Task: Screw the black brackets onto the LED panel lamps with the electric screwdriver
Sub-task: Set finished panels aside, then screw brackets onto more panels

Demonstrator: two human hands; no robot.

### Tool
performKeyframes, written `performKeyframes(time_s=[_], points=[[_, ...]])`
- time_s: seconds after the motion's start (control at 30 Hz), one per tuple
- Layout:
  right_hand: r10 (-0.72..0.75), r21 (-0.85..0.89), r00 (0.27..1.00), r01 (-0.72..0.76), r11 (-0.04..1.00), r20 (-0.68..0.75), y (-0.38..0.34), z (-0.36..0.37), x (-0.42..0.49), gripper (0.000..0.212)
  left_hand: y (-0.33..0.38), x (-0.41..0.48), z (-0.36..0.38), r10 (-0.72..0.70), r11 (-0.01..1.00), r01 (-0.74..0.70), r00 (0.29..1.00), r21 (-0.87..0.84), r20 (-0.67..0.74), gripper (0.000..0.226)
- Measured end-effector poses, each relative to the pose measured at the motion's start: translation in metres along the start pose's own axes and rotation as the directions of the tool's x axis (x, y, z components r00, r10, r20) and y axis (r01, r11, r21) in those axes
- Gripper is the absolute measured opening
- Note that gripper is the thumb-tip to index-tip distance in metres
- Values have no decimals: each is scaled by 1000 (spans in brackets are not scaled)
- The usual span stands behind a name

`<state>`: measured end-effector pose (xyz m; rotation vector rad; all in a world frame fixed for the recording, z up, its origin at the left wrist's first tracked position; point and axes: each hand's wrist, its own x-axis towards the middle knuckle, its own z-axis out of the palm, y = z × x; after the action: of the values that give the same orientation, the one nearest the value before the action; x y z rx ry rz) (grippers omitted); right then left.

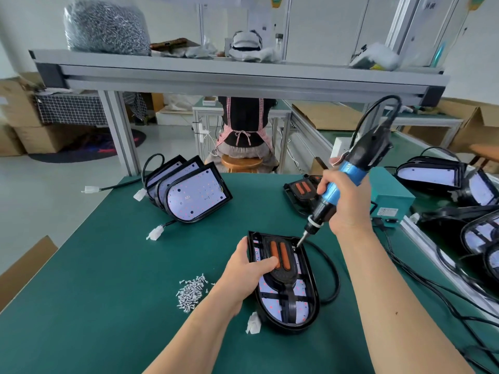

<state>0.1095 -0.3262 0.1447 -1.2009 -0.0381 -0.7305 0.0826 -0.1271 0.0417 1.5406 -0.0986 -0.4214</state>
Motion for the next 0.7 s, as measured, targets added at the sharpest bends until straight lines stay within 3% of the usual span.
performKeyframes(time_s=[0.2,0.3,0.43,0.7], points=[[47,186,993,-25,982,-111,-11,-12,-11,16,-1,1,2,-2,1000,3,1000,11,-18,60],[215,353,961,-143,925,-172,1,-22,-29,11,-1,2,1,4,1000,-4,1000,17,-23,56],[444,515,863,-275,812,-241,19,-44,-54,10,0,0,2,6,1000,-5,1000,22,-24,53],[568,671,814,-356,650,-118,49,-73,-84,23,3,-6,6,12,998,-7,996,60,-91,48]])
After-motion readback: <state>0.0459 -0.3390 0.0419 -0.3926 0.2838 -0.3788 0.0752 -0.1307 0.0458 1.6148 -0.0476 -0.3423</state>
